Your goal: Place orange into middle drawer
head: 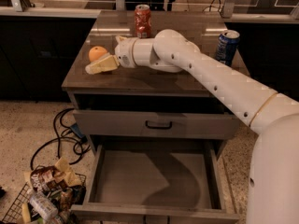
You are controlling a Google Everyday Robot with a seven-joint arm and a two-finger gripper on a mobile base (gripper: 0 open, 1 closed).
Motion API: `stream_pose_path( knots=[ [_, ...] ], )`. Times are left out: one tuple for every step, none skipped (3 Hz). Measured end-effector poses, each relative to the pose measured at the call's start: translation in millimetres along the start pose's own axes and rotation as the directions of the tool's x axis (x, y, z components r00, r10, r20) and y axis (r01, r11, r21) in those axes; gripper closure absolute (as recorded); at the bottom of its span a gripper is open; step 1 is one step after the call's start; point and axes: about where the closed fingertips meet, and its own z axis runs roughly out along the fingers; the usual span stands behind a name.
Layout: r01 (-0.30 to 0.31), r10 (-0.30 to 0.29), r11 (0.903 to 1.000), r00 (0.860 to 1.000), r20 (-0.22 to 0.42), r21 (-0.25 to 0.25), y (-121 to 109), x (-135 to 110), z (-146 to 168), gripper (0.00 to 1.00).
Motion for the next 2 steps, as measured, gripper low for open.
stream_pose_path(
  knots=[
    [-0.003, 0.003, 0.9998, 1.000, 0.018, -0.018, 7, -4, 9, 0.00],
    [-0.020, 0.021, 0.9989, 1.000, 0.020, -0.042, 13, -7, 21, 0.17]
  ],
)
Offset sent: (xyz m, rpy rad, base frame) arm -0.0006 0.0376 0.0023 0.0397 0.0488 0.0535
